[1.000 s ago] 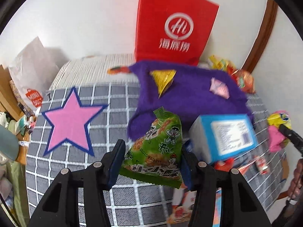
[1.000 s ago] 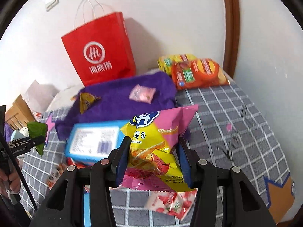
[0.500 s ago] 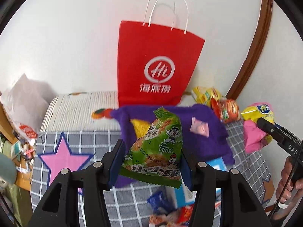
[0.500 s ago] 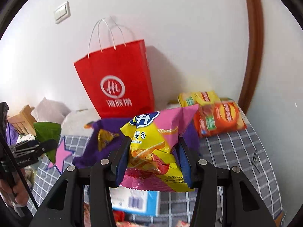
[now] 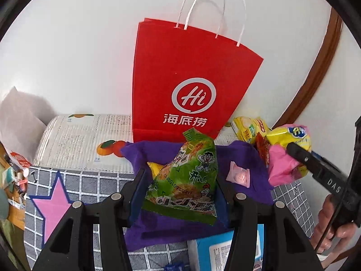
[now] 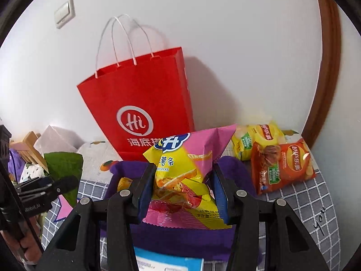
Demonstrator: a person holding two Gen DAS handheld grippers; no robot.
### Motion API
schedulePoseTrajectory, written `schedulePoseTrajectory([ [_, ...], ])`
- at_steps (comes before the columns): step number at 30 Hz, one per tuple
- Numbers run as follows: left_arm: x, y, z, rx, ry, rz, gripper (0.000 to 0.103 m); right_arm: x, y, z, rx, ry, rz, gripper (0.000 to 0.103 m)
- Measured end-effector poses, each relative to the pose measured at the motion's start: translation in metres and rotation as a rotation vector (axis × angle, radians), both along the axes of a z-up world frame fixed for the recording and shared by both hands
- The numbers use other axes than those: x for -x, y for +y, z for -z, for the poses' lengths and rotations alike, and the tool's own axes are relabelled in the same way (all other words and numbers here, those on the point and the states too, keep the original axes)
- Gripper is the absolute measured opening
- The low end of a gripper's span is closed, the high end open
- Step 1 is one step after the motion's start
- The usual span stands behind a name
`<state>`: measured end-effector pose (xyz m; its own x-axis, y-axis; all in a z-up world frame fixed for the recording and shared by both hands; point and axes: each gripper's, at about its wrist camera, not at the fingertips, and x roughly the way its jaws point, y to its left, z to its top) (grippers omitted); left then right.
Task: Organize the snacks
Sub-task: 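Lower both held bags onto the purple towel and open both tools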
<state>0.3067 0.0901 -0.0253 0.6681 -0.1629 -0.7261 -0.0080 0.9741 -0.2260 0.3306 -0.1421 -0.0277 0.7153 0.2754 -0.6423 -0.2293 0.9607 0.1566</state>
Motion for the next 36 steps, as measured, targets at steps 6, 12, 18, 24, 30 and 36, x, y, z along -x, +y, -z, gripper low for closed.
schedulePoseTrajectory([
  [6, -0.019, -0.003, 0.030, 0.012, 0.050, 0.008, 0.051, -0.016, -0.001, 0.023, 0.027, 0.050, -0.002, 0.048],
  [12, -0.025, -0.004, 0.043, 0.027, 0.089, 0.028, 0.051, -0.029, -0.008, 0.043, -0.014, 0.155, -0.102, 0.048],
  [18, -0.027, -0.004, 0.045, 0.032, 0.103, 0.026, 0.051, -0.041, -0.014, 0.056, 0.038, 0.185, -0.050, 0.048],
  [24, -0.028, -0.003, 0.043, 0.024, 0.104, 0.021, 0.051, -0.045, -0.011, 0.064, 0.020, 0.237, -0.069, 0.048],
  [30, -0.027, -0.004, 0.040, 0.023, 0.106, 0.020, 0.051, -0.036, 0.001, 0.061, 0.081, 0.205, -0.097, 0.048],
  [36, -0.026, -0.011, 0.039, 0.018, 0.103, 0.038, 0.051, -0.035, -0.001, 0.059, 0.047, 0.206, -0.090, 0.048],
])
